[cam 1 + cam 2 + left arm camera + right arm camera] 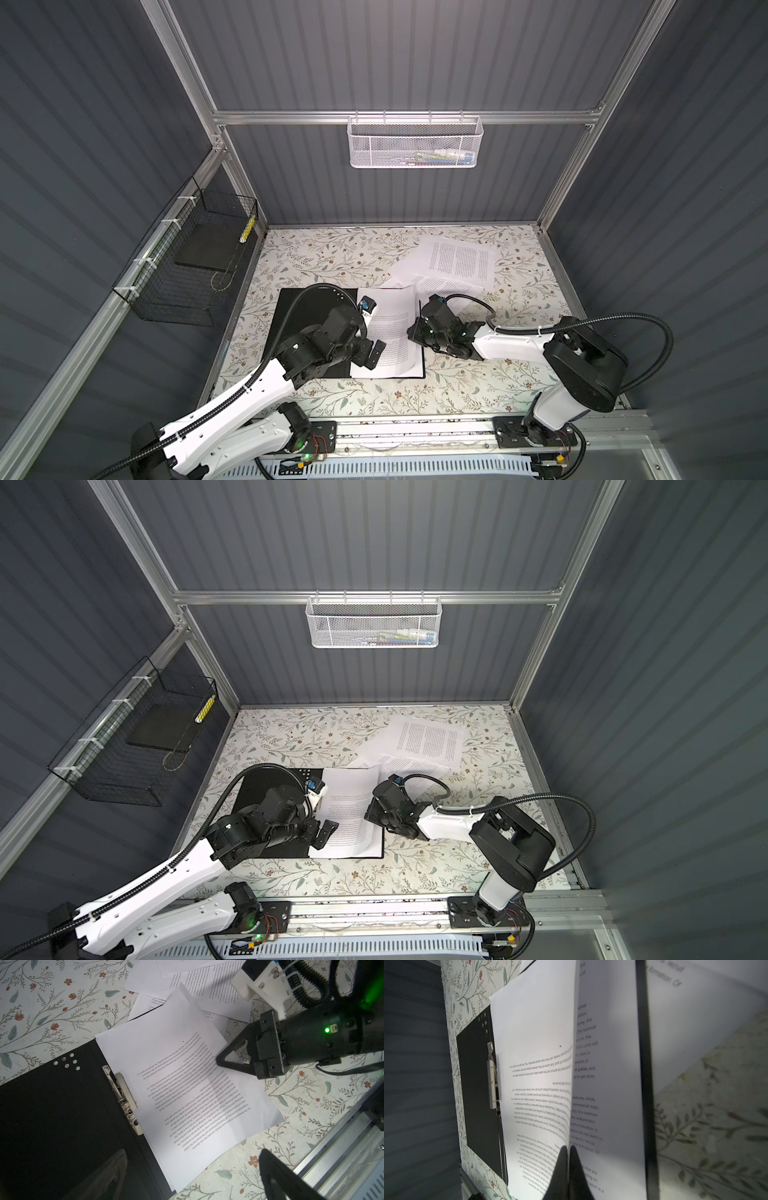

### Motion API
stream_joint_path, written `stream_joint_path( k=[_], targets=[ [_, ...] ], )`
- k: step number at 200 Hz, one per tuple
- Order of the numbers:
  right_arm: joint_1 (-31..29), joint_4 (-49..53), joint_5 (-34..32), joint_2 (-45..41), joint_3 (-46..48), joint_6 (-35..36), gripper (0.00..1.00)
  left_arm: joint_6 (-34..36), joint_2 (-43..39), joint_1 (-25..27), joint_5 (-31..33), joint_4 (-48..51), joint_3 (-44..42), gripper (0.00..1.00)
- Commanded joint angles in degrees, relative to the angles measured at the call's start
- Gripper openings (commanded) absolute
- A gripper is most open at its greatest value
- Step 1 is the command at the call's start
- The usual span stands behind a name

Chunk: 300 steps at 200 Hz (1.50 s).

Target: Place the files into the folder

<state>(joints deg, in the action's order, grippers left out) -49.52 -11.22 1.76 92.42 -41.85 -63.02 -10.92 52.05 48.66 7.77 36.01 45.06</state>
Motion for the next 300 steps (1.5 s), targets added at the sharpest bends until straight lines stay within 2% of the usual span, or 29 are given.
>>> stream_joint_path(
  k=[1,193,240,300],
  targets=[
    [-0.4,-0.6,-0.6,0.8,-1.3,-0.8,0.00,0.5,0.2,-0.3,-1.1,0.8,2.0,1.00],
    [-1.2,-2.0,-0.7,2.1,-1.1,-3.1,0.00,0.6,0.7,-0.8,-2.2,0.8,2.1,1.00],
    [-1.4,-2.2,-0.5,1.9,-1.0,-3.1,0.09,0.6,0.6,-0.8,-2.6,0.8,2.1,1.00],
    [-1.6,-1.3,-0.9,1.2,-1.1,-3.2,0.28,0.6,0.5,-0.9,-2.8,0.8,2.1,1.00]
  ],
)
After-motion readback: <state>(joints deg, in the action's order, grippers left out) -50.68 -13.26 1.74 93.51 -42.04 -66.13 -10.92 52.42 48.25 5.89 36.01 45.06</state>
